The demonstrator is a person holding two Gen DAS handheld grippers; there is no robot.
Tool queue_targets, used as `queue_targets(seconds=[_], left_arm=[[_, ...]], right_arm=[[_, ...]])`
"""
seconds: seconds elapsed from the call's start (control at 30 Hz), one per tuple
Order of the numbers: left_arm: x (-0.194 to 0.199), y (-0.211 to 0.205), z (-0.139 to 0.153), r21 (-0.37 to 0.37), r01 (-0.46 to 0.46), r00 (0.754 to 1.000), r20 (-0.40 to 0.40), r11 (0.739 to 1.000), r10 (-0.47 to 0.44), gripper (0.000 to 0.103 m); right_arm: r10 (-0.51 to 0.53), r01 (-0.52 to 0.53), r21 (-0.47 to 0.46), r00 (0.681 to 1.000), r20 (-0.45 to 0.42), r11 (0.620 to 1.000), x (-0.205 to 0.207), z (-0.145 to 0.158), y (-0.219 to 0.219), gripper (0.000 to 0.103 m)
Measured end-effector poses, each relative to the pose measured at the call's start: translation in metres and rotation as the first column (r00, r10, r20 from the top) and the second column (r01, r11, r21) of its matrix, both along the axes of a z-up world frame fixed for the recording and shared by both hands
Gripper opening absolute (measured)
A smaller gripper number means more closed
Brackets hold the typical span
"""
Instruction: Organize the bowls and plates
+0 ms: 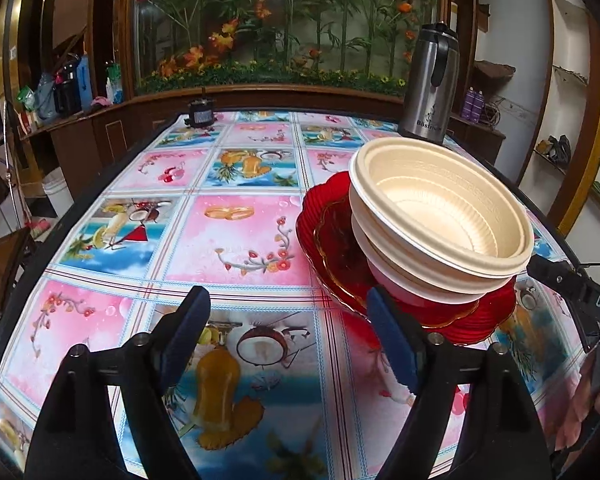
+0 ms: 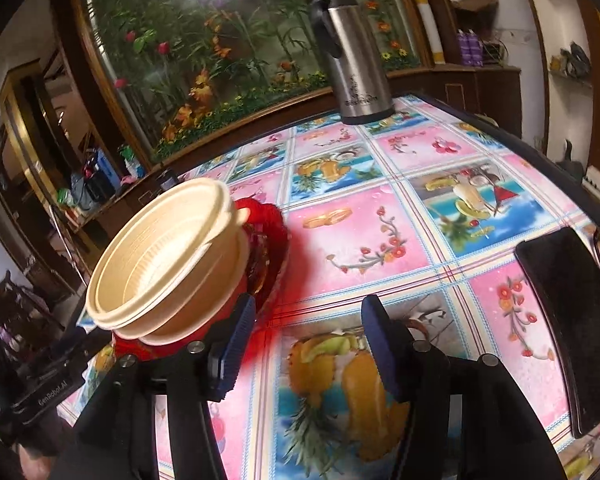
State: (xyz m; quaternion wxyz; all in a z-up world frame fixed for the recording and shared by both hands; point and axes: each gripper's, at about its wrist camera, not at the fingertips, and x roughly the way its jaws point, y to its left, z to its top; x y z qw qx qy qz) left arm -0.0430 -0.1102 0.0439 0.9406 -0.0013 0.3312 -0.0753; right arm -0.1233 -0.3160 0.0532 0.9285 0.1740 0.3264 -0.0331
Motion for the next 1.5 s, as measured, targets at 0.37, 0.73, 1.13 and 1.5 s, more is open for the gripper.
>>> queue_targets(seconds=[0.37, 0.73, 1.13, 1.5], left_arm=[[-0.01, 0.0, 0.006, 0.01, -0.013, 0.999, 0.05, 1.0, 0.012, 0.083], [-0.016, -0.012, 0.004, 0.081, -0.025, 0.999, 0.03, 0.996, 0.022, 0.087], [-0.013, -0.016, 0.002, 0.118, -0.031, 1.0, 0.0, 0.993, 0.031, 0.087], [-0.011, -0.01, 0.001, 0.117, -0.039, 0.999, -0.019, 0.992, 0.041, 0.087]], right_arm=[[0.053, -0.051, -0.084, 0.998, 0.024, 0.995, -0.01, 0.008, 0.03, 0.064], [0.094, -0.091, -0.115, 0.995, 0.017, 0.989, -0.022, 0.007, 0.044, 0.065], [0.097, -0.098, -0.133, 0.995, -0.013, 0.986, -0.019, 0.004, 0.049, 0.076], [0.104, -0.099, -0.17, 0.994, 0.022, 0.98, -0.019, 0.01, 0.057, 0.103]])
